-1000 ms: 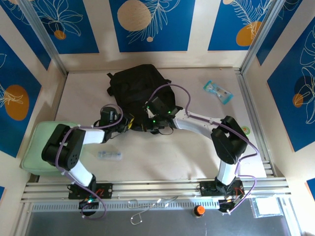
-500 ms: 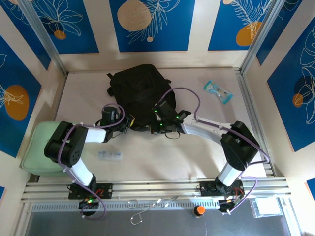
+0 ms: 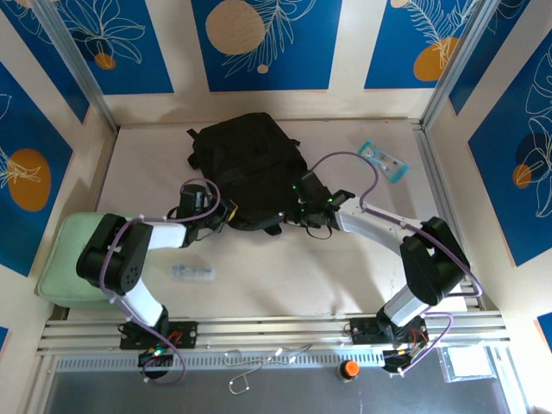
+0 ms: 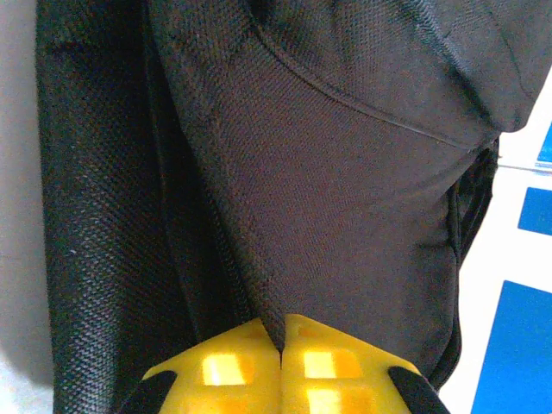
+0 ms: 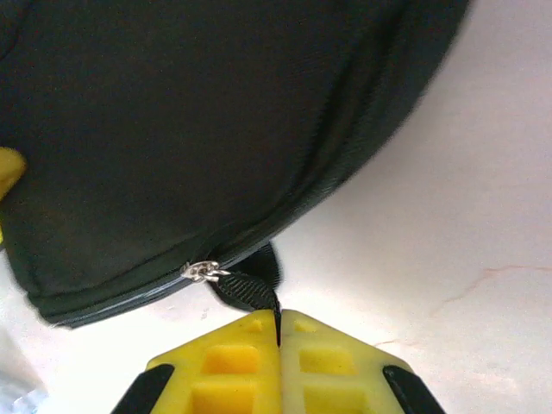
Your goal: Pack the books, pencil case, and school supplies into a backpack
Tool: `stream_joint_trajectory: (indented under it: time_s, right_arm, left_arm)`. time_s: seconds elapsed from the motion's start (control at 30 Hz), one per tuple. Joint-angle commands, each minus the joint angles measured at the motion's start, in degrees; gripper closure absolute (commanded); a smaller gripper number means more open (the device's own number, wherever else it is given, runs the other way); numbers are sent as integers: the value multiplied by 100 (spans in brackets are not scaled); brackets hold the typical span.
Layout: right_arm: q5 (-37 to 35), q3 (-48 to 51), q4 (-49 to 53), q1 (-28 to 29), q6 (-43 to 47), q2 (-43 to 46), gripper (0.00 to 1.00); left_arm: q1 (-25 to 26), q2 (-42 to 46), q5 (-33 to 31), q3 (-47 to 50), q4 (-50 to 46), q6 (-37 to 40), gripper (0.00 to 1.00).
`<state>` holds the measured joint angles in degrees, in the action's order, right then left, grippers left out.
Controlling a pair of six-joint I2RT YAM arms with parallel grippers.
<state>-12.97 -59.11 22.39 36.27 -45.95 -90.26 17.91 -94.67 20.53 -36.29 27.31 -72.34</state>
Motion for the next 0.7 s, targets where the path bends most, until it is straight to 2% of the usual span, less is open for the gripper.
stream_joint_trajectory:
  time_s: [0.0,0.2,0.33,0.43,0.57,0.67]
  right_arm:
    - [-538,45,654,-290,-163,201,100]
    - [-584,457,641,-625,-145,424,100]
    - [-105,799,277,-532,139,615,100]
    - [511,1074,-246,-312,410,727,100]
    - [824,1242,-722,265,582,691,100]
    - [1104,1311,-1159,626,516,532,100]
  left_arm:
    - [-68,219,-216,-92,-545,421,100]
    - [-59,365,-268,-80,-865,784,100]
    - [-107,186,130,-519,-1218,1169,100]
    - [-211,-60,446,-1059,-1597,1550,100]
    - [-435,-305,213,-1848,-2504,2198,100]
    - [-621,-461,206,-2205,-2795,2307,92]
